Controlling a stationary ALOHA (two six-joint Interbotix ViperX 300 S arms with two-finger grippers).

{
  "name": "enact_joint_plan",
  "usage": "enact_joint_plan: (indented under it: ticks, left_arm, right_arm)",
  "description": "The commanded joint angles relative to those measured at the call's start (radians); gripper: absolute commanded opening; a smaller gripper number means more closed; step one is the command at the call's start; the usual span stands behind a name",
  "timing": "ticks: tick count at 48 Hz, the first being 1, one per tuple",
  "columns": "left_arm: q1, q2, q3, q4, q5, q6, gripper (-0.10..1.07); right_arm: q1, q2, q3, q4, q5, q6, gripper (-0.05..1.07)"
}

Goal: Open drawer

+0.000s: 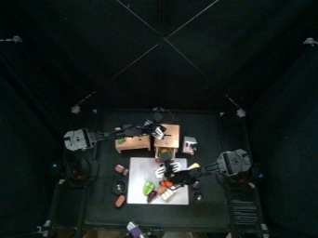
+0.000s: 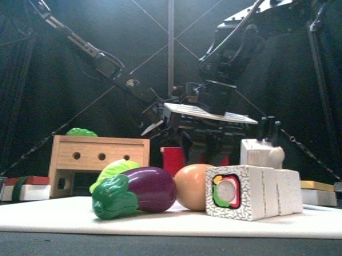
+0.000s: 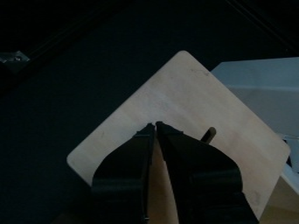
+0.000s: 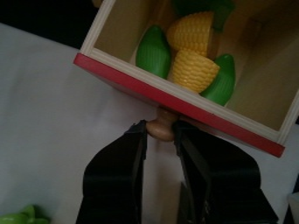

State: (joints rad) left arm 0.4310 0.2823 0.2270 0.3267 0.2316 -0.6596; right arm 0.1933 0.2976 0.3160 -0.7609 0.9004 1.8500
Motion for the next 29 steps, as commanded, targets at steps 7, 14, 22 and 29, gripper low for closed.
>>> enact_joint_plan:
  ticks: [7,14,22,29]
  left_arm:
    - [0.006,-0.003,0.015,-0.002,0.017,0.0,0.58]
    - [0.006,-0.002,0.015,-0.002,0.017,-0.002,0.58]
    - [0.006,-0.003,0.015,-0.002,0.028,0.0,0.58]
    - [0.006,-0.003,0.015,-0.002,0.028,0.0,0.58]
  right_arm:
    - [0.034,-0.021,-0.021,0.011,-0.006,0.0,0.56]
    - [0.031,-0.021,-0.014,0.011,-0.002,0.002,0.56]
    - [0.034,-0.02,-0.012,0.009,-0.002,0.0,0.56]
    - [0.034,-0.021,-0.008,0.005,0.006,0.0,0.58]
